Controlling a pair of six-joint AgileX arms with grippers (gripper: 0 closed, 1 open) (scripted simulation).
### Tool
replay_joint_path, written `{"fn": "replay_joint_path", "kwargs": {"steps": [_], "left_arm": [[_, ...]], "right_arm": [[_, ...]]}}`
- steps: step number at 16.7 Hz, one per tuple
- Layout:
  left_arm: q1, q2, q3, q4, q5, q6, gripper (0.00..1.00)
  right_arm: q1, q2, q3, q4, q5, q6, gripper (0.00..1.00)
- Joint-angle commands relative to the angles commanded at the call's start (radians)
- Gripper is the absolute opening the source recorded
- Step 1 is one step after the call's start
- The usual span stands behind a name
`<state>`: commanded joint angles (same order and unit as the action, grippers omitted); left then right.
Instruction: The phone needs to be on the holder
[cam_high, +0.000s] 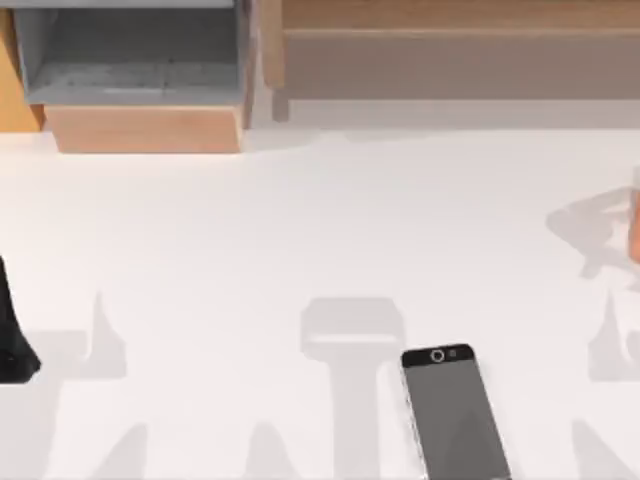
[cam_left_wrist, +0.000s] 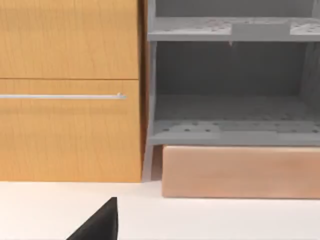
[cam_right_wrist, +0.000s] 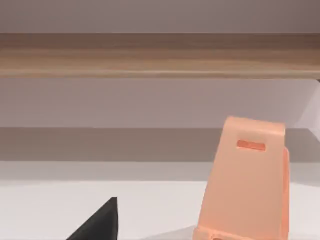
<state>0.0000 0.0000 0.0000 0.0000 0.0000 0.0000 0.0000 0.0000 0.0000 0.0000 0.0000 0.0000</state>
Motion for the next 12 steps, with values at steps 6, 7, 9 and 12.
{"fn": "replay_joint_path", "kwargs": {"steps": [6, 7, 9, 12], "left_arm": [[0.0, 0.0, 0.0, 0.0, 0.0, 0.0, 1.0], [0.0, 0.0, 0.0, 0.0, 0.0, 0.0, 1.0], [0.0, 0.0, 0.0, 0.0, 0.0, 0.0, 1.0], [0.0, 0.0, 0.0, 0.0, 0.0, 0.0, 1.0]], "right_arm": [[0.061, 0.105, 0.092, -0.076, -0.002, 0.051, 1.0], [0.088, 0.158, 0.134, -0.11, -0.002, 0.074, 1.0], [0.153, 0.295, 0.235, -0.194, -0.002, 0.129, 1.0], [0.268, 0.573, 0.412, -0.345, 0.0, 0.226, 1.0]]}}
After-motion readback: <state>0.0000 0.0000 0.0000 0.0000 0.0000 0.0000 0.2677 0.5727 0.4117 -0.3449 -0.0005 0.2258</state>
